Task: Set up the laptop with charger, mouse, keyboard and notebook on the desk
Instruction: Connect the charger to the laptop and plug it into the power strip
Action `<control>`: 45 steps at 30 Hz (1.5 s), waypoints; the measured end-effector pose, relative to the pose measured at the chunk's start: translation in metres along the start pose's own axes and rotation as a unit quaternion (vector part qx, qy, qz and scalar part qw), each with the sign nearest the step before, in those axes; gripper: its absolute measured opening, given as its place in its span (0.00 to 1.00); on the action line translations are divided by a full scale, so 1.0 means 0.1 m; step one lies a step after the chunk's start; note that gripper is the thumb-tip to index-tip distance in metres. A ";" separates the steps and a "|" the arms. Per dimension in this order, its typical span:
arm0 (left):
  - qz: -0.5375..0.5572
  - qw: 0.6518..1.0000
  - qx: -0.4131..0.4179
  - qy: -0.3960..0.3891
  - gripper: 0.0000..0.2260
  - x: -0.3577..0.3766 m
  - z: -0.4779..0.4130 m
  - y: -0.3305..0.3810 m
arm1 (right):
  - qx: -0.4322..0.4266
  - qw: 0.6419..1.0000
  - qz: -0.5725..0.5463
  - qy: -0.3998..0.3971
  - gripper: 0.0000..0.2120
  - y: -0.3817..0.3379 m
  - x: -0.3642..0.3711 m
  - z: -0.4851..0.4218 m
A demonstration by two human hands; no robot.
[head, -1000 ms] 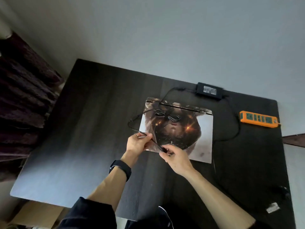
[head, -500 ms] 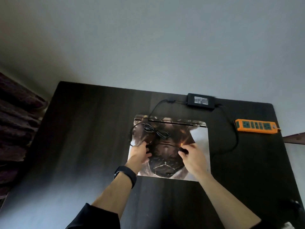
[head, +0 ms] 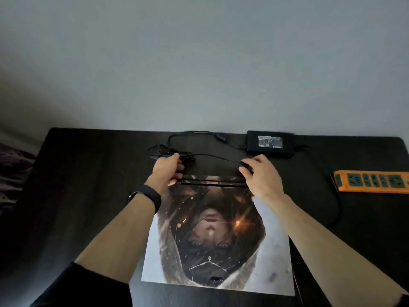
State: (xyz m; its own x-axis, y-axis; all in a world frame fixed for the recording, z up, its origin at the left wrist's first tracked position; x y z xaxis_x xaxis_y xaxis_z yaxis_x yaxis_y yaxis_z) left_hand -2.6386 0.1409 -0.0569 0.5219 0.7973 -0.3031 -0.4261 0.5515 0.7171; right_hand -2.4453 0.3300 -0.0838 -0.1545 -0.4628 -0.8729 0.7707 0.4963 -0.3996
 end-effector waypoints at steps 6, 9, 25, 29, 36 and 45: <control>-0.441 0.881 0.132 0.105 0.27 0.23 -0.03 -0.06 | 0.000 0.999 -0.039 0.012 0.17 0.13 0.22 -0.17; -0.544 0.782 0.301 0.052 0.19 0.45 0.17 -0.20 | 0.005 0.999 -0.037 0.015 0.17 0.14 0.22 -0.13; -0.645 0.720 0.203 -0.156 0.55 0.83 0.38 -0.03 | 0.022 0.999 -0.029 0.009 0.15 0.06 0.16 -0.06; -0.646 0.712 0.199 -0.194 0.58 0.88 0.43 -0.03 | 0.031 0.999 -0.023 0.008 0.16 0.03 0.14 0.06; -0.624 0.729 0.185 -0.212 0.48 0.72 0.43 0.06 | 0.013 0.994 -0.104 -0.016 0.13 0.07 -0.06 0.12; -0.564 0.775 0.255 -0.128 0.30 0.44 1.18 0.11 | -0.006 0.974 -0.212 -0.077 0.09 -0.07 -0.78 0.59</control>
State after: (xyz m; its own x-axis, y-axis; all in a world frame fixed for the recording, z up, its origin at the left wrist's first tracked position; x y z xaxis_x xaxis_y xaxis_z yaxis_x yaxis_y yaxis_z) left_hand -2.5336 0.1534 0.0116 0.5070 -0.2307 -0.8305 0.7208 0.6418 0.2618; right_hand -2.4025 0.3195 0.0038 -0.3625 -0.7326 -0.5760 0.6502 0.2439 -0.7195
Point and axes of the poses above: each hand's wrist, its own z-axis away from the middle knuckle, its own x-axis out of the palm, y = z × x, the point moved 1 cm from there along -z, towards the middle knuckle, and after that the axes turned 9 degrees about x, right-handed, at the moved point
